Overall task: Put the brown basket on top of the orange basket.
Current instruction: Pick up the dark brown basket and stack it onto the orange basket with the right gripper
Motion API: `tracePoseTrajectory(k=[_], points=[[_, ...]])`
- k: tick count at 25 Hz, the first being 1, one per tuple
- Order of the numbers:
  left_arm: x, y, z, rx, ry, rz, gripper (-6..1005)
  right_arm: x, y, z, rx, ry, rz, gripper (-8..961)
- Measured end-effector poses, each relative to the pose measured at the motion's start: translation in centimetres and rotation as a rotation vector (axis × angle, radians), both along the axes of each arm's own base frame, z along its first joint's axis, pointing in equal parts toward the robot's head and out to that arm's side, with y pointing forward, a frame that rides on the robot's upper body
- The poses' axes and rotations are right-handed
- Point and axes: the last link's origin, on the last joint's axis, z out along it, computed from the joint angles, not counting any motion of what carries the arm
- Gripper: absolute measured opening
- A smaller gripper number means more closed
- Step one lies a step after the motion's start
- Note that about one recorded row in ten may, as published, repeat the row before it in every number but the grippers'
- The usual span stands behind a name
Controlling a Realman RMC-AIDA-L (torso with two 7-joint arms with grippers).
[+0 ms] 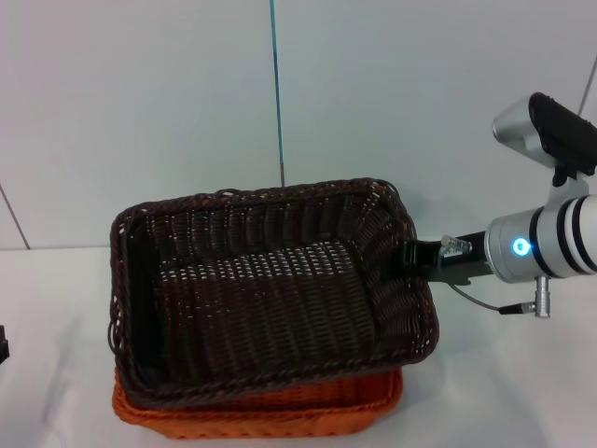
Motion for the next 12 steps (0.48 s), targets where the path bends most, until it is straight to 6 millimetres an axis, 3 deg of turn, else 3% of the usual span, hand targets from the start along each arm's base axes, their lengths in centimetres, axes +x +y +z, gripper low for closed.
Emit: tracePoseTrajectory(k=[12], points=[[-0.1,-0.2,0.1,-0.001,0.001,0.009,884,1.1,0.0,-1.9,-0.009,0.016,-0.042,129]])
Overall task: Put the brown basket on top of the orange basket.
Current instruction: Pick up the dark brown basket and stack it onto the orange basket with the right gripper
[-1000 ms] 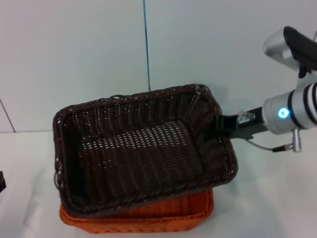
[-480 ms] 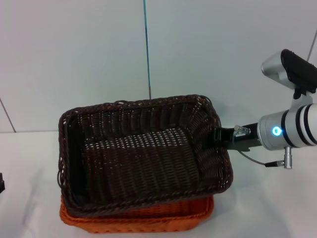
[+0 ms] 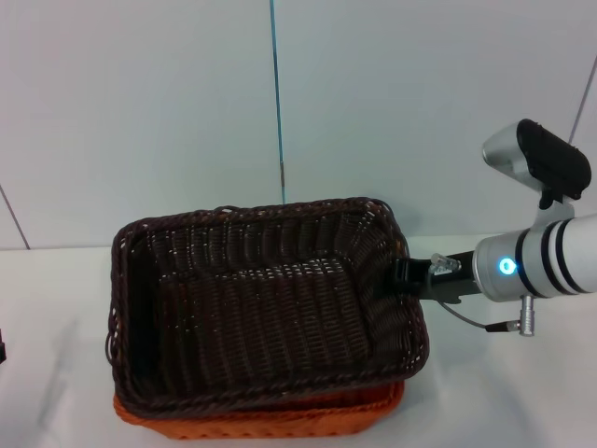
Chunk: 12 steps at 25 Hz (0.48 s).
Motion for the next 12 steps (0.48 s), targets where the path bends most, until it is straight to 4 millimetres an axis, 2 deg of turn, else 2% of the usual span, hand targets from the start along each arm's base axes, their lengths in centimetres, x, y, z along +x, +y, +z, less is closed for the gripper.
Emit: tracePoseTrajectory(k=[7,12], points=[[-0.44,-0.53,0.03,0.004,-0.002,0.016,884,-0.41,0.15,-0.56,0.007,0.004,0.011,129],[-0.57,-0.68,0.05,0.006,-0.003,0.021,884,0.43,0.42,-0.49,0.023,-0.001,-0.014,129]])
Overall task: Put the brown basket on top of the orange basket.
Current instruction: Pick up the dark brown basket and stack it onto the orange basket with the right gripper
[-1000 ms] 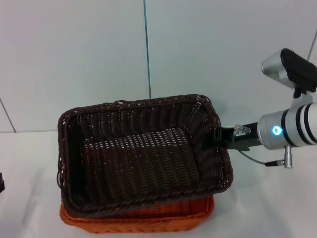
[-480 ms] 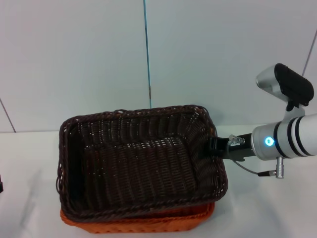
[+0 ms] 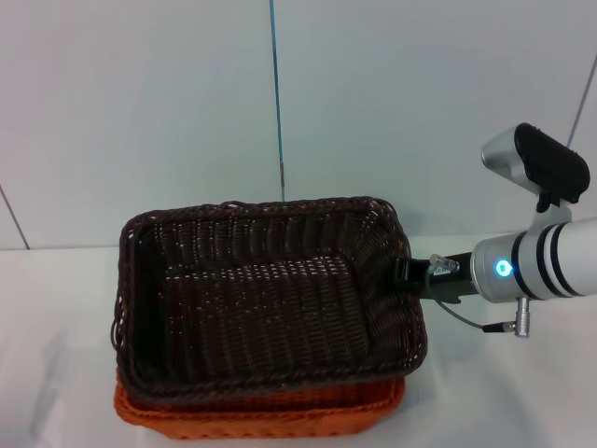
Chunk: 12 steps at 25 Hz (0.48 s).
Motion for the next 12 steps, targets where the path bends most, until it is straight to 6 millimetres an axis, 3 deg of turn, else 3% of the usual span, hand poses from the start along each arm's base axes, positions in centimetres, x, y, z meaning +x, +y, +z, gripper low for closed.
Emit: tracePoseTrajectory(k=[5,12], points=[[0.42,0.24,0.05,0.004,-0.004,-0.011,884,0.86,0.14,-0.27,0.01,-0.011,-0.023,129],[0.65,0.54,-0.04,-0.001,-0.005,-0.013,884,0.46,0.25,-0.56,0.006,-0.024,-0.007,129]])
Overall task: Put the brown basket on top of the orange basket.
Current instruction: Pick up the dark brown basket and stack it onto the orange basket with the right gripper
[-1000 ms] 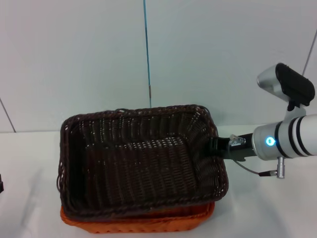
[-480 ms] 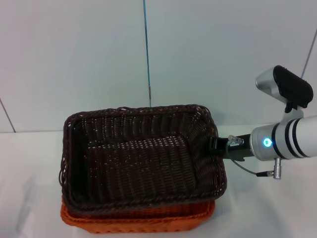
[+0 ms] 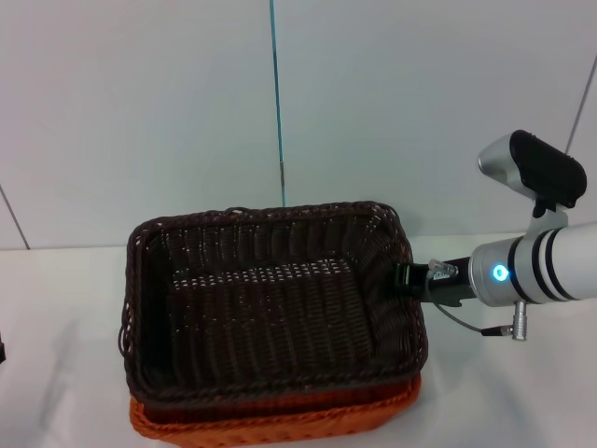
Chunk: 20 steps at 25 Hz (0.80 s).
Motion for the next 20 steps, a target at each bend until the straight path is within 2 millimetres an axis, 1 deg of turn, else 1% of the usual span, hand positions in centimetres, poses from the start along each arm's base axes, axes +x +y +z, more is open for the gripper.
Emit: tracePoseTrajectory(k=[9,14,16,20], points=[[-0.1,0.0,0.1,0.008,-0.005,0.007,885,-0.1,-0.7,-0.9,-0.056,-0.05,0.031,131],[-0.1,0.0,-0.1,0.02,-0.017,0.013,885,0.6,-0.9,-0.9,-0.062,-0.063,0.022,140],[0.0,0.0,-0.2,0.021,-0.023,0.013,885,0.9,-1.0,-0.8,-0.063,-0.081,0.023,309],[0.5,0.2,-0.6,0.024,-0.04,0.006,885,1.0,-0.7,-0.5,-0.055,-0.129,0.053,452]])
